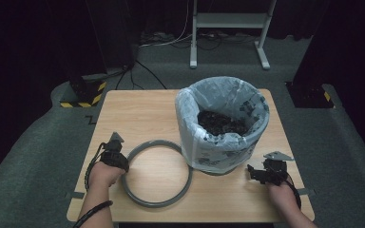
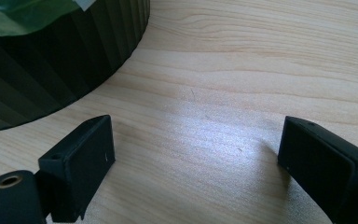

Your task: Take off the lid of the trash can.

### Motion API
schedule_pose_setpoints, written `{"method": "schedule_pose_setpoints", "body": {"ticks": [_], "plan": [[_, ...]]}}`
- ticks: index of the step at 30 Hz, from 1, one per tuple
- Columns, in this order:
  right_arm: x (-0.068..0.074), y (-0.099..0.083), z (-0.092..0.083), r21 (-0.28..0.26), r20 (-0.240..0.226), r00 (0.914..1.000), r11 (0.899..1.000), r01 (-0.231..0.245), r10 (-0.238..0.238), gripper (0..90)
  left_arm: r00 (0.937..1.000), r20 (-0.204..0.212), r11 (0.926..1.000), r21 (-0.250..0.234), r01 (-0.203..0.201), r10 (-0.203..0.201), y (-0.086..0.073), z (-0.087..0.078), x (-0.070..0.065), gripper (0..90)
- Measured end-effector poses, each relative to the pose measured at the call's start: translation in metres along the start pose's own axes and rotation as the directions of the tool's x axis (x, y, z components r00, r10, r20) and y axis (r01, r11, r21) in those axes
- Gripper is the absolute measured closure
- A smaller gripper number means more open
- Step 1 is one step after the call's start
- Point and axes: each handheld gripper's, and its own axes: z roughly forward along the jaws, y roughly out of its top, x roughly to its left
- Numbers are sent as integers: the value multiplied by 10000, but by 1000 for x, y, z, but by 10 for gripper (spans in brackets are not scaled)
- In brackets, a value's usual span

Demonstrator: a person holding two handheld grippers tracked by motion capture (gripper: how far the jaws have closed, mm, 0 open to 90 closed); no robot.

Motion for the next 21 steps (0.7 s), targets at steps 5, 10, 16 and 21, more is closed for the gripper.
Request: {"method": "schedule_pose_setpoints", "body": {"ticks": [5,10,16,21], "plan": [[0,0,0,0,0,10000,10000,-2,2,102,10000,64,10000,-31,-38,39,-1,1,0,684],[0,0,0,4,-3,10000,10000,4,-4,102,9998,-152,9989,-461,-116,109,0,-6,2,590],[0,0,0,-1,2,10000,10000,2,-2,102,9981,-374,9897,-1323,-538,493,1,-17,-2,480],[0,0,0,1,-6,10000,10000,-3,3,102,9924,-508,9759,-1826,-1191,1116,2,-19,-14,396]]}}
